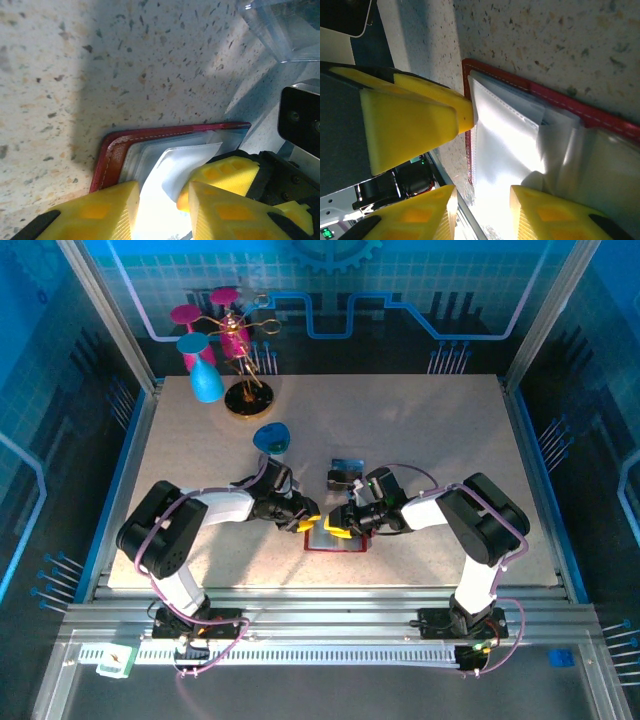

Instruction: Take the credit cards out of the card holder

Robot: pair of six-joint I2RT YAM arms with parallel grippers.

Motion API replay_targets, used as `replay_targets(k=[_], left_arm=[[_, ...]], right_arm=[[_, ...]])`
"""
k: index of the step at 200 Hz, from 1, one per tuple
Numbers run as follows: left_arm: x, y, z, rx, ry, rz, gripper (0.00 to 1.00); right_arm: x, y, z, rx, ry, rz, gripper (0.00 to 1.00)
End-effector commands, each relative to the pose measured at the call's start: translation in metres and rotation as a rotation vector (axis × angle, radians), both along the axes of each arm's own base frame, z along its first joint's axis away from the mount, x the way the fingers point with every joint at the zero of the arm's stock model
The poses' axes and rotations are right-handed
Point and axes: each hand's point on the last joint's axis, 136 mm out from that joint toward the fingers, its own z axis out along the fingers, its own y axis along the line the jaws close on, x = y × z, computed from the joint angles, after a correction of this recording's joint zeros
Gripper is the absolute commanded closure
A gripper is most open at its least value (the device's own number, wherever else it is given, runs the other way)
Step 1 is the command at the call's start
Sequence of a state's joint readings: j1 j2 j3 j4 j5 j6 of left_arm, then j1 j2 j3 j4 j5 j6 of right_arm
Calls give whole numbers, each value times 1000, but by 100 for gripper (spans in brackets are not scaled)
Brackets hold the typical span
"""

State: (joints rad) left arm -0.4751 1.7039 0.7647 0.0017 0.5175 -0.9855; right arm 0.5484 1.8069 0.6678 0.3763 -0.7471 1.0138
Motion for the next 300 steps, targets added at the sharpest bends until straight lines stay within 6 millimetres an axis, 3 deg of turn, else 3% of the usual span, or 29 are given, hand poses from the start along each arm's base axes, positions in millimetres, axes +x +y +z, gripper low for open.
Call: replay_targets(k=[1, 131, 182, 245, 300], left_arm=[[-10, -6, -4, 15, 20, -56, 67], [-15, -13, 25, 13, -46, -153, 67], [-17, -10, 21, 36, -37, -148, 67], [-17, -3, 12, 84, -23, -128, 65], [-19, 1, 3, 103, -2, -107, 64]], right_arm=[[-15, -15, -34, -95, 113, -22, 66], [-14, -14, -34, -92, 118, -18, 65], [-13, -14, -33, -103, 106, -16, 69], [-21, -30, -34, -303, 78, 60, 71], [-19, -31, -28, -356, 40, 84, 76]])
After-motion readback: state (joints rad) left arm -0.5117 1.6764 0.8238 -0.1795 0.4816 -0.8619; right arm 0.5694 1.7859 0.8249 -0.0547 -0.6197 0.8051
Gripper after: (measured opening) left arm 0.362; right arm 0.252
